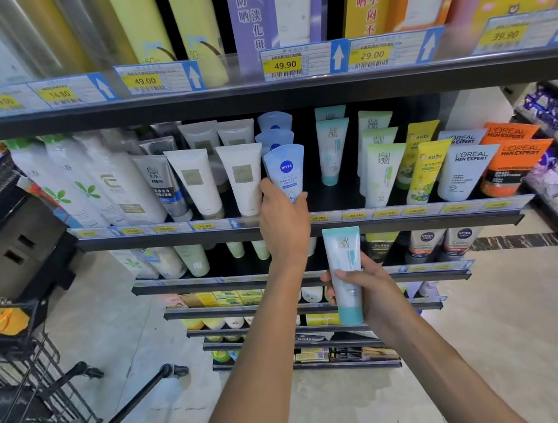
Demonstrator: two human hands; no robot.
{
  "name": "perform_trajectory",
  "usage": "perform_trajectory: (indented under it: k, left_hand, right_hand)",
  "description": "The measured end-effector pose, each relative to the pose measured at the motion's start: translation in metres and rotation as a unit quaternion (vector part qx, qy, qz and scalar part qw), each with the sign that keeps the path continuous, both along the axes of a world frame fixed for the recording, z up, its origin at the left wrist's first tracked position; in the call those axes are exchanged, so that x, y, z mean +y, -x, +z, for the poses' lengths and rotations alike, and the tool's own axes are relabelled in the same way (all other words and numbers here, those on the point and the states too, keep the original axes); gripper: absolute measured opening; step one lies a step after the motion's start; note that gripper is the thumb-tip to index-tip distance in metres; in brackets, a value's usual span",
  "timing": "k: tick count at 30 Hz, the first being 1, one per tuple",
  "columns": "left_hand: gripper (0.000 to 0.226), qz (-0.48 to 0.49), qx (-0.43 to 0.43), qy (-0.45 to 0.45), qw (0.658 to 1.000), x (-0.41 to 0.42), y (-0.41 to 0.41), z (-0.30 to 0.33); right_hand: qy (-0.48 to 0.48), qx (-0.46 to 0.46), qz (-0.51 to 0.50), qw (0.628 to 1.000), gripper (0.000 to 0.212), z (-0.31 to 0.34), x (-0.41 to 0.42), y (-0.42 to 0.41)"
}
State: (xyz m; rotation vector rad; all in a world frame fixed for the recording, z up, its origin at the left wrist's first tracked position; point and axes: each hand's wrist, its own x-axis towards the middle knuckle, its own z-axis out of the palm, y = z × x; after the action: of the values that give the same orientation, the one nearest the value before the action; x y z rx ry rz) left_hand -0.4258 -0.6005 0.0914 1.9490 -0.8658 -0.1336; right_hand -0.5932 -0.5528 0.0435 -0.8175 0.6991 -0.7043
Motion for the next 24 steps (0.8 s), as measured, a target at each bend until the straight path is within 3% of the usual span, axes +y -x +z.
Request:
perform_trajectory:
  k: [24]
  left_hand:
    - [0.056, -0.006, -0.076, -0.051, 0.996, 0.003, -0.015, 0.001]
  right_hand:
    - [-0.002, 0.023, -0.017, 1.0, 0.041, -0.007, 0.012, 0.0]
